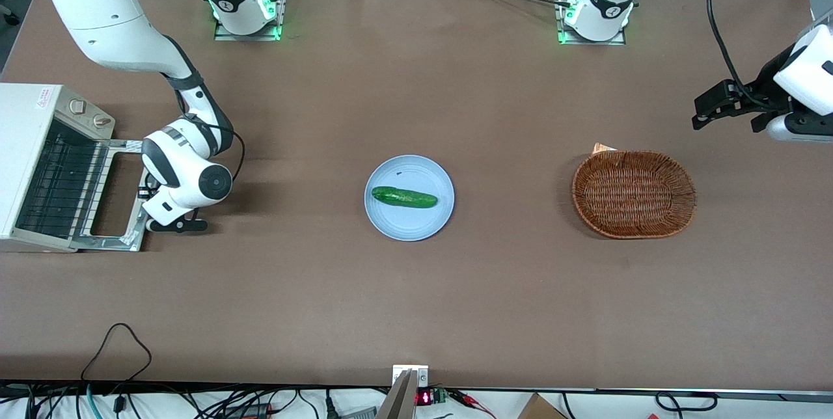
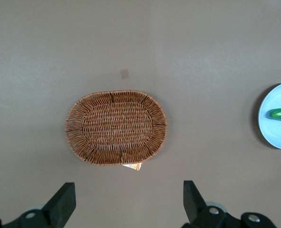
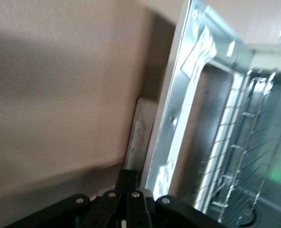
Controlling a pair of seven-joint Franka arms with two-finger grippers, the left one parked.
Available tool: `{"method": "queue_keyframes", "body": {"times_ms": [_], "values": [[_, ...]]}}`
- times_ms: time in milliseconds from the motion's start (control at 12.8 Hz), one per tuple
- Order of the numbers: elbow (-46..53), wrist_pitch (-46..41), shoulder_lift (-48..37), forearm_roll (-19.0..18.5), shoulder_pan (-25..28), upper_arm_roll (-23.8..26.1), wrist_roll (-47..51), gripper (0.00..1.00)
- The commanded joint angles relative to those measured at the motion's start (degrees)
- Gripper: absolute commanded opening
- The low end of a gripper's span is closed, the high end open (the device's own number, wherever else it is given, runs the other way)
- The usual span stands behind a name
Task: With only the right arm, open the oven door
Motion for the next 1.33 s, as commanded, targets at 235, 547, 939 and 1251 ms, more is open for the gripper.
{"method": "queue_keyframes", "body": {"times_ms": [235,547,939,1251], "values": [[3.53,-1.4,-1.15,10.47,-0.51,2.81,-2.62,0.0],[8.27,-9.2,-5.55,24.01,-0.51,3.69,-11.23,0.99],[22.05,-26.41,-7.66,41.85,-1.04,4.31,-20.55,0.99],[30.42,-37.94,-9.15,52.57,-3.58,4.13,-23.81,0.99]]}}
